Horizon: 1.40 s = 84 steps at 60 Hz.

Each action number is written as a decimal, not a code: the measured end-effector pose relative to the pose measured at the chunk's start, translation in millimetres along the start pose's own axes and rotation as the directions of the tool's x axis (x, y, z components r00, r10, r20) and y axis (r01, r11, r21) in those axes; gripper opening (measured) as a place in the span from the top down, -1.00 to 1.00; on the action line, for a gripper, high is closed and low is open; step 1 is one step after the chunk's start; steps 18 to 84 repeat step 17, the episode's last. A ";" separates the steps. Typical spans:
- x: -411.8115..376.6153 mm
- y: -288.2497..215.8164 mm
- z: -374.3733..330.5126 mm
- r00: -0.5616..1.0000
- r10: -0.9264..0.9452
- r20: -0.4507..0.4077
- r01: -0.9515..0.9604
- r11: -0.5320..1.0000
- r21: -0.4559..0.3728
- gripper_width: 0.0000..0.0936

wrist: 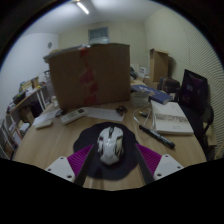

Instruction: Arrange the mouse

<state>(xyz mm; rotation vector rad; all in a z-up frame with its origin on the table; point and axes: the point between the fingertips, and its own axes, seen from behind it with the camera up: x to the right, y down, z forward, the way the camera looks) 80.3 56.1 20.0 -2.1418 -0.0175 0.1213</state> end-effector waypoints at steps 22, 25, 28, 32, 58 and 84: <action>11.7 67.0 -148.9 0.993 0.021 0.116 -0.029 0.997 0.068 -0.81; 11.7 67.0 -148.9 0.993 0.021 0.116 -0.029 0.997 0.068 -0.81; 11.7 67.0 -148.9 0.993 0.021 0.116 -0.029 0.997 0.068 -0.81; 11.7 67.0 -148.9 0.993 0.021 0.116 -0.029 0.997 0.068 -0.81; 11.7 67.0 -148.9 0.993 0.021 0.116 -0.029 0.997 0.068 -0.81; 11.7 67.0 -148.9 0.993 0.021 0.116 -0.029 0.997 0.068 -0.81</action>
